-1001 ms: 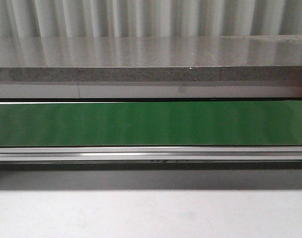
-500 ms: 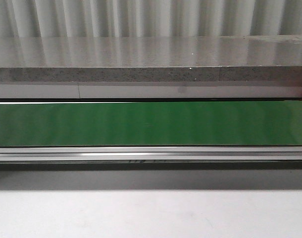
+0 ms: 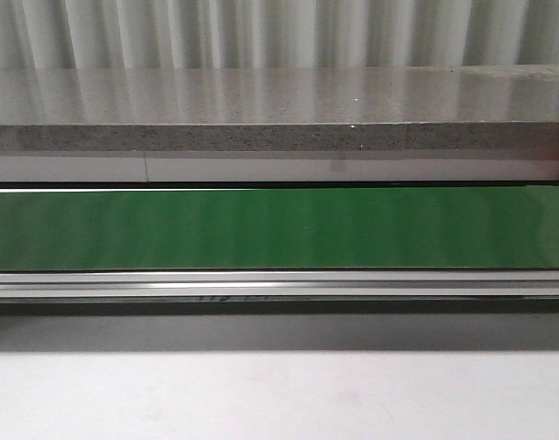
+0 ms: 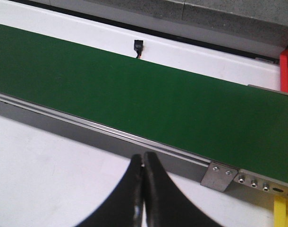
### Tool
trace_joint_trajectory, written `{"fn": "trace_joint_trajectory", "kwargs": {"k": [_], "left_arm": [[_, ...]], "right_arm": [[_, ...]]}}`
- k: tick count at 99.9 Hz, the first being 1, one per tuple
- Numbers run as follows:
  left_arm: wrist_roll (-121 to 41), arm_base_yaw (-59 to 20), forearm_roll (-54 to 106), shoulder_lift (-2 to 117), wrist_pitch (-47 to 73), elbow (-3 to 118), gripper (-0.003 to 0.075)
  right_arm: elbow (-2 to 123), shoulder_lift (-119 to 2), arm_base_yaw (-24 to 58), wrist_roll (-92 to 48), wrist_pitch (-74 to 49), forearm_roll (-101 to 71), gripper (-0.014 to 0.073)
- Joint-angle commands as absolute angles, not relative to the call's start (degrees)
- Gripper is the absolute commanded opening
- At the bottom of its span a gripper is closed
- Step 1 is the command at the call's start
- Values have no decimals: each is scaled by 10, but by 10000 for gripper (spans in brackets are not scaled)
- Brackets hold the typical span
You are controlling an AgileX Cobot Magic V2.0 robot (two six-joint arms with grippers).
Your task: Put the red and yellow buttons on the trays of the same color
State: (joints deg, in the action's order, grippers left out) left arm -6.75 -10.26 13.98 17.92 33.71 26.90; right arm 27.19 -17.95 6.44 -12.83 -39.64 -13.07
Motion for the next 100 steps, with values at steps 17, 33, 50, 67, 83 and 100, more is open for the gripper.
{"fn": "trace_joint_trajectory", "kwargs": {"k": [17, 33, 50, 67, 83, 100], "left_arm": [[-14, -103, 115, 242, 288, 313, -20], [88, -71, 36, 347, 301, 366, -17], [88, -17, 36, 462, 341, 426, 130], [87, 42, 36, 543, 374, 466, 482], [86, 98, 37, 609, 450, 507, 500], [67, 158, 38, 672, 527, 545, 465]], "right_arm": [[286, -182, 65, -135, -366, -132, -67], [286, -182, 65, -135, -367, -132, -67], [286, -182, 65, -135, -367, -132, -67], [286, -182, 65, -135, -367, -132, -67], [286, -182, 65, -135, -367, -132, -67], [286, -182, 65, -135, -367, -132, -67]]}}
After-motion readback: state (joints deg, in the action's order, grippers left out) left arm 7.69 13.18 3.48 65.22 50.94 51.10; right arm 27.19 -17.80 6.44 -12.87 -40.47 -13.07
